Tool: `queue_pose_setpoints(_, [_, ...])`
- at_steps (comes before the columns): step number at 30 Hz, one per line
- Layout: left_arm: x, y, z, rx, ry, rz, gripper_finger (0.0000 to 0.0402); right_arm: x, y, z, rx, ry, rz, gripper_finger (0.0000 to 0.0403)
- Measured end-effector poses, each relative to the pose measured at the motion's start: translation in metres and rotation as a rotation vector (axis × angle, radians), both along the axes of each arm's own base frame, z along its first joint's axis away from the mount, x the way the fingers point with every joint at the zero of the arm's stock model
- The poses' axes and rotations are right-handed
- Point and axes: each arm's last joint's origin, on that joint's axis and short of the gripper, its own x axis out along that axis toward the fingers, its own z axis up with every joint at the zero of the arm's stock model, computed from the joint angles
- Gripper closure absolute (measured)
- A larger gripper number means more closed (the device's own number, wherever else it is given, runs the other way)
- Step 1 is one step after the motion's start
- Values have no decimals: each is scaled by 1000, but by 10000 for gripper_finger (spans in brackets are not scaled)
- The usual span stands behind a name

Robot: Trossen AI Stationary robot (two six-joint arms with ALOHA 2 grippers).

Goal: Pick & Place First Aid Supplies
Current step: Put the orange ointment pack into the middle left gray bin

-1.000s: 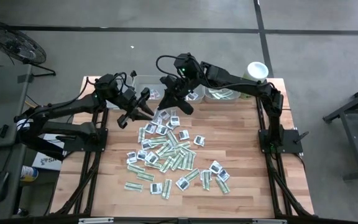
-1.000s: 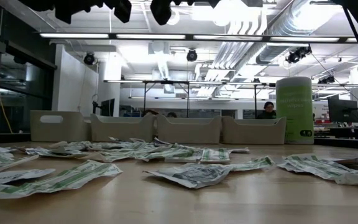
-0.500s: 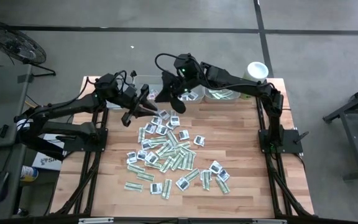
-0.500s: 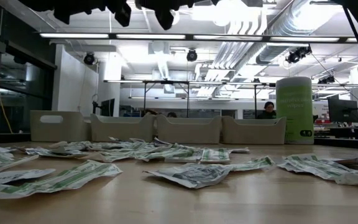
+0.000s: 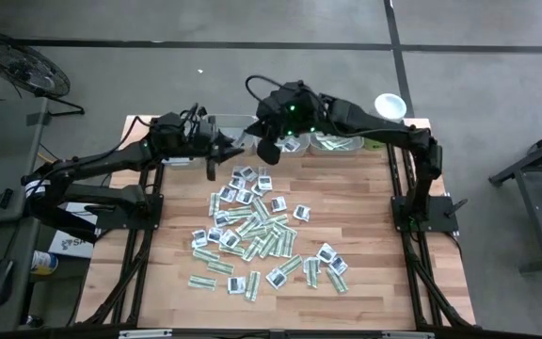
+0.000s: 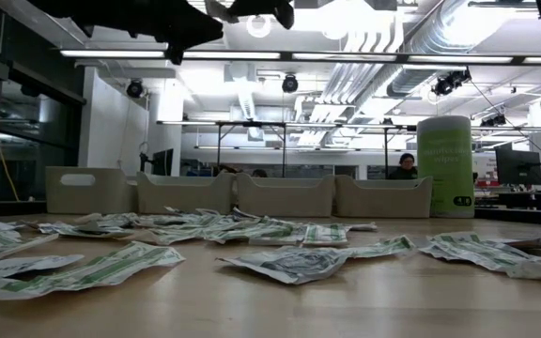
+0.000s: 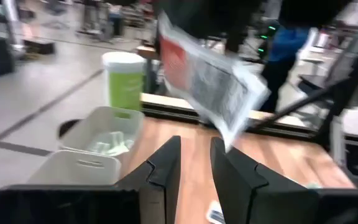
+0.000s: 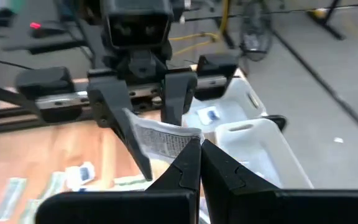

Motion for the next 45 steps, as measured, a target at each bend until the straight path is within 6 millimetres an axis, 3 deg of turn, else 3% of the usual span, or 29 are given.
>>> queue_pose_setpoints(9, [0, -1, 0, 19, -1, -48, 314, 4, 9, 0, -43, -10, -163, 403])
queue_pose_setpoints(21, [0, 2, 0, 25, 2, 56, 314, 5, 17, 0, 9, -21, -180, 403])
queue_pose_setpoints(45, [0, 2, 11, 87, -98, 79, 314, 3, 17, -3, 16, 15, -191, 403])
